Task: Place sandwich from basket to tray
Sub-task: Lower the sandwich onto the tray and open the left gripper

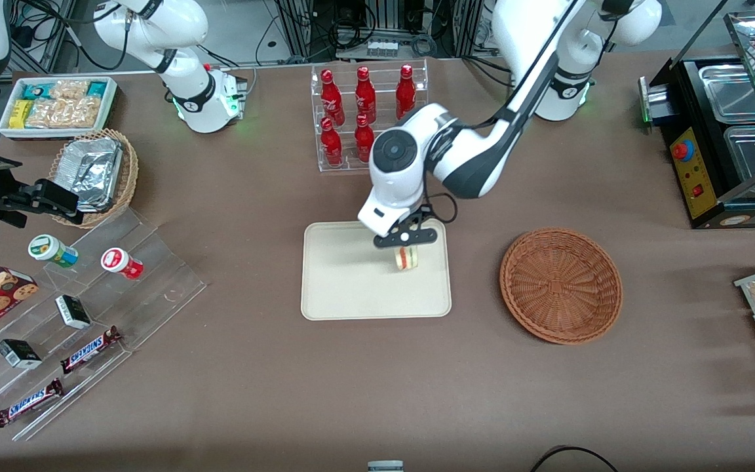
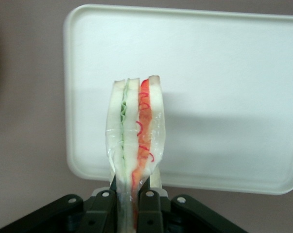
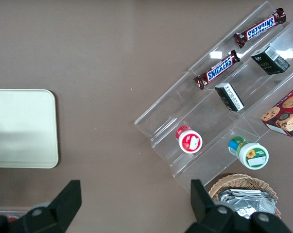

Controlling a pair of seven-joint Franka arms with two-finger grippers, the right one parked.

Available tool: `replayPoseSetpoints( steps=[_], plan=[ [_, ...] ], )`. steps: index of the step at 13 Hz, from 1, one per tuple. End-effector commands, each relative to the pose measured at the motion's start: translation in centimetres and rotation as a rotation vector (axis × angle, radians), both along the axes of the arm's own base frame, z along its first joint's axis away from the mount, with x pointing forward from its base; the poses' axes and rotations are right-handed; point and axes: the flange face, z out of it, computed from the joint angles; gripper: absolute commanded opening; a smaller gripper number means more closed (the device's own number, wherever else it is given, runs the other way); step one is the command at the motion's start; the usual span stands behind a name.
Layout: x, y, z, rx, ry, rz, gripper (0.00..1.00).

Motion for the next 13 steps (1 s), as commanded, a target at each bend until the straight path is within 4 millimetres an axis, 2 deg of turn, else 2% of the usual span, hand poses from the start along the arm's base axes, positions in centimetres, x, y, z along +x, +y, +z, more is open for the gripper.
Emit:
replayPoseSetpoints(
  steps=[1,3,5,7,11,12,13],
  plan=[
    [-0.1,-3.8,-3.2,-0.021,-0.032,-0.045,0.0],
    [0.1,-4.1,-4.6,-0.026,-0.043,-0.049,0.0],
    [-1.4,-5.8,-5.8,-0.041,-0.061,-0.082,0.0],
    [-1.2,-5.5,-7.0,-0.029,-0.053,-0.079,0.0],
    [0.0,-4.9,-7.2,-0.049,-0.077,-0.06,0.0],
    [0.7,-4.3,-7.1,-0.045,-0.083,-0.045,0.11],
    [0.8,-4.2,-7.2,-0.041,-0.085,-0.053,0.51]
  ],
)
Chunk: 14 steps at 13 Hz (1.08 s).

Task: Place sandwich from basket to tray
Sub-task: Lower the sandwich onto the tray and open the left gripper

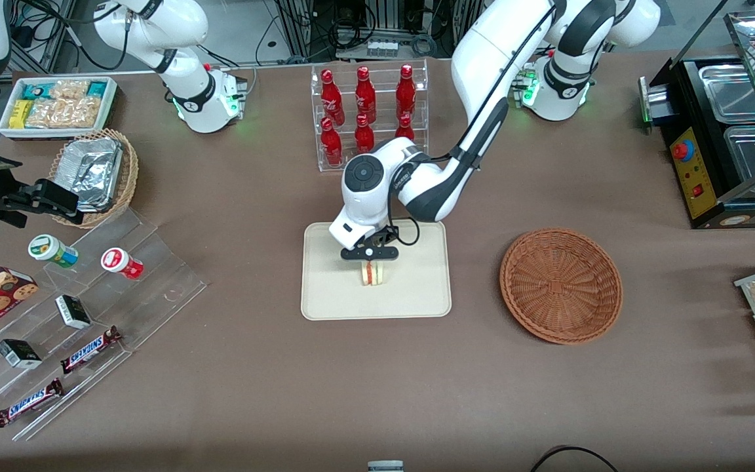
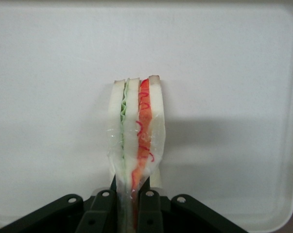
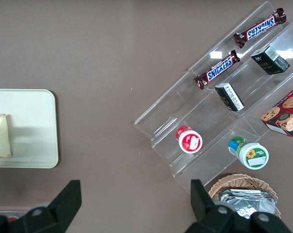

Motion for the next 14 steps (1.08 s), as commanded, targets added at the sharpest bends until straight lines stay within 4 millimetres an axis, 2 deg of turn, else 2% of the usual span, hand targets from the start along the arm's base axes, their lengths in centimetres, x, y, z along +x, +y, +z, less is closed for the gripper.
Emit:
replayPoseSetpoints(
  steps=[1,2,5,6,7,8,11,12,14],
  plan=[
    [0.9,0.0,-0.1,0.003,-0.022,-0.004,0.84],
    [0.9,0.1,-0.2,0.007,-0.02,0.001,0.99],
    [1.0,-0.1,1.4,-0.006,-0.025,0.009,0.99],
    [0.9,0.0,2.7,-0.006,-0.022,0.012,0.99],
    [0.8,0.6,5.3,0.012,-0.008,0.021,0.99],
    [1.5,2.1,8.4,0.024,0.015,0.072,0.99],
    [2.9,7.9,18.5,0.049,0.047,0.202,0.99],
    [2.4,9.2,20.7,0.069,0.061,0.2,0.99],
    [3.3,13.8,23.7,0.131,0.099,0.24,0.99]
  ],
)
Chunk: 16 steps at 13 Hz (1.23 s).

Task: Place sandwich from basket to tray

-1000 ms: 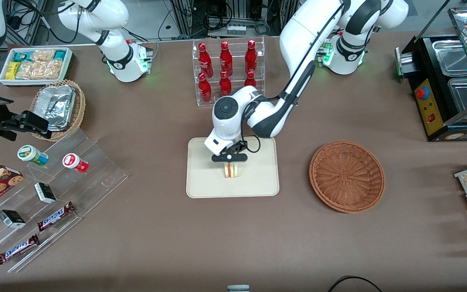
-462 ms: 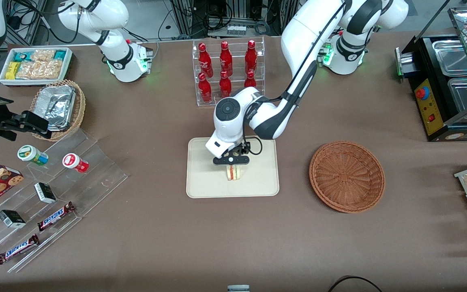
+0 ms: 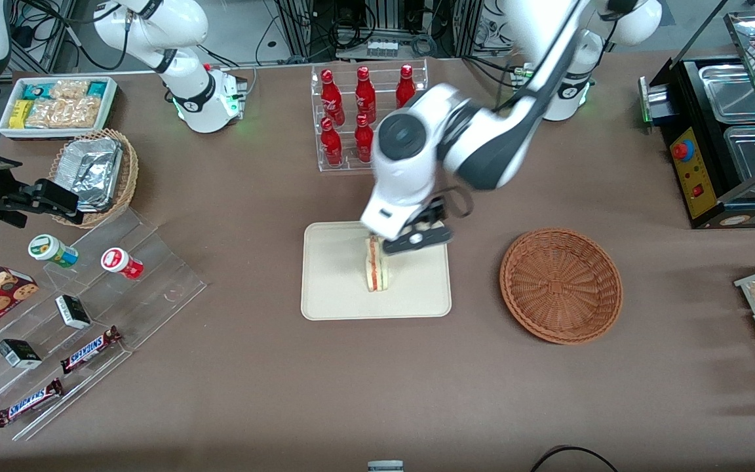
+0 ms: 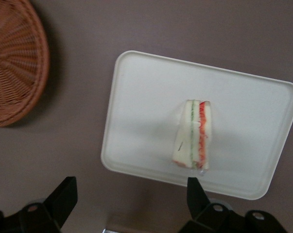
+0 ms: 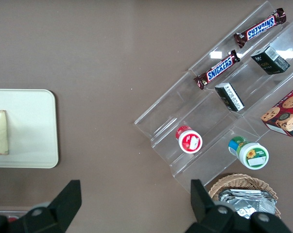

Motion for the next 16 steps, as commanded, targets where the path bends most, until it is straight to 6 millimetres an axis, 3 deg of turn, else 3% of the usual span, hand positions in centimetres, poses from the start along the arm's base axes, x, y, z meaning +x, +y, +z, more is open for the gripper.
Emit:
replayPoseSetpoints(
  steps=[1,5,8,14,16],
  plan=[
    [0.5,5.8,3.4,0.035,0.046,0.022,0.99],
    [3.0,17.4,8.5,0.023,0.09,-0.035,0.99],
    [2.8,27.0,11.3,-0.007,0.096,-0.049,0.99],
    [0.8,40.3,13.6,-0.056,0.093,-0.21,0.99],
    [0.3,42.8,13.7,-0.07,0.092,-0.207,0.99]
  ],
)
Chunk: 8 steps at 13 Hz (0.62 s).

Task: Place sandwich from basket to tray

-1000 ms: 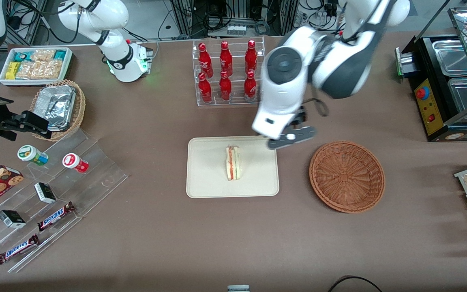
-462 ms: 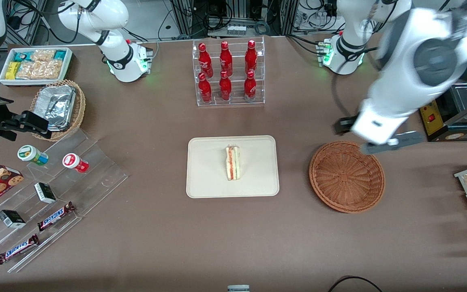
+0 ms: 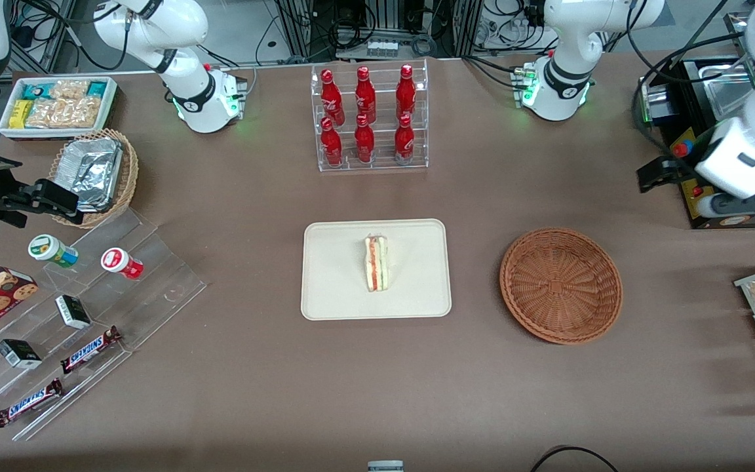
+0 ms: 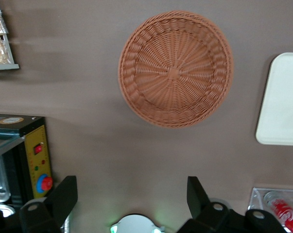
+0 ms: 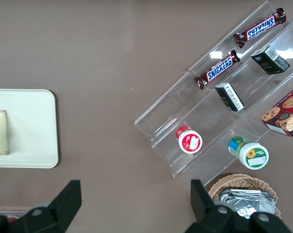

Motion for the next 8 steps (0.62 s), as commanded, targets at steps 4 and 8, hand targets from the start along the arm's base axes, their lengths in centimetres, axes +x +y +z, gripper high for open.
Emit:
replayPoseSetpoints(
  steps=[4,8],
  plan=[
    [-1.4,2.2,0.5,-0.013,-0.012,-0.026,0.99],
    [-0.8,1.9,1.5,-0.025,-0.027,-0.03,0.99]
  ],
)
